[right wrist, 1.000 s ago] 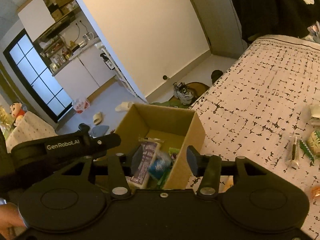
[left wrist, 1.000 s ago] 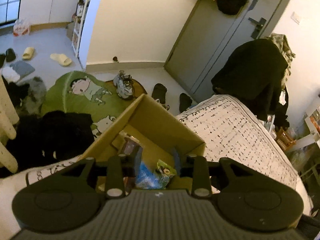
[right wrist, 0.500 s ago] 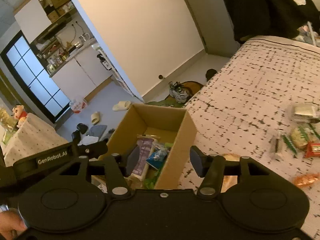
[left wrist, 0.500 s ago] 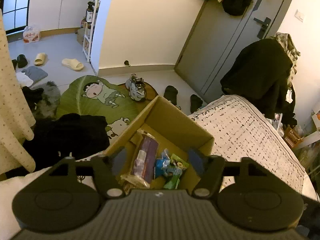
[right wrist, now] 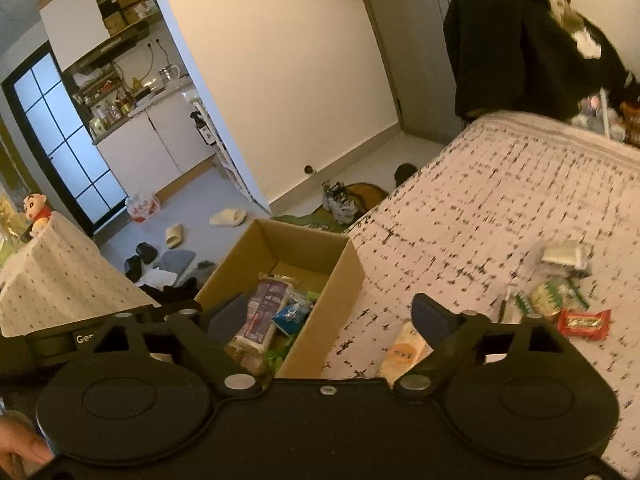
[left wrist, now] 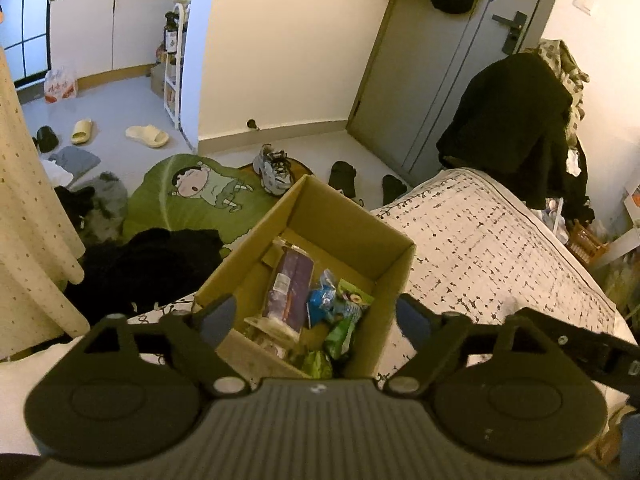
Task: Organize snacks
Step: 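Move both open grippers back over the remaining snacks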
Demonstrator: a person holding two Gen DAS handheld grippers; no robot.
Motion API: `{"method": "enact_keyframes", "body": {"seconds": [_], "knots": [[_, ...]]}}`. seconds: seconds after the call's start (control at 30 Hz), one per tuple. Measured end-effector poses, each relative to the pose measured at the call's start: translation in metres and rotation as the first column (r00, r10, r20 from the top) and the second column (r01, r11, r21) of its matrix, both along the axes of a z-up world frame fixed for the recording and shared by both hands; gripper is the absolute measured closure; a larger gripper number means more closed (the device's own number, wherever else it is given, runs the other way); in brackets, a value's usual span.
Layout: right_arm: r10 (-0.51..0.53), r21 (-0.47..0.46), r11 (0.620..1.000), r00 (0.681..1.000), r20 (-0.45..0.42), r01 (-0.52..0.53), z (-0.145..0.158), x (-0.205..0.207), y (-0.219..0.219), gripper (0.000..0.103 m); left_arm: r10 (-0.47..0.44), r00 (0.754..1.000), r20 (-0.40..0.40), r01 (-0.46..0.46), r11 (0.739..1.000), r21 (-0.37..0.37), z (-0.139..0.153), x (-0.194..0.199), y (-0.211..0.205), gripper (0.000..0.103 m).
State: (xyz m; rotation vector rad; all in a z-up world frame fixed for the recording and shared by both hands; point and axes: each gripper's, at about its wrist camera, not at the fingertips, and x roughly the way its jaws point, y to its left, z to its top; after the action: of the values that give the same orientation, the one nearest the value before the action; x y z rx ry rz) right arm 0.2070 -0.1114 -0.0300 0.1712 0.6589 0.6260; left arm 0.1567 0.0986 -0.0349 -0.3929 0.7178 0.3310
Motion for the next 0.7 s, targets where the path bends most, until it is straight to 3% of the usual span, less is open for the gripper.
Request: {"method": "enact_keyframes", "body": {"seconds": [0.23,0.7], "knots": [[-0.011,-0.037,0.999,0.998,0.06,0.013,0.013,-0.01,-0.009,0.0,-0.02,0.999,0.04,0.018,0.999,0.046,0.008,-0.011,-0.014,0.0],[-0.045,-0.08,0.995,0.996,0.08,0.052,0.019,-0.017,-0.038,0.0,-0.062,0.995,0.077,0.056,0.996,0.071,0.019,-0.025,-0.032,0.0]]}}
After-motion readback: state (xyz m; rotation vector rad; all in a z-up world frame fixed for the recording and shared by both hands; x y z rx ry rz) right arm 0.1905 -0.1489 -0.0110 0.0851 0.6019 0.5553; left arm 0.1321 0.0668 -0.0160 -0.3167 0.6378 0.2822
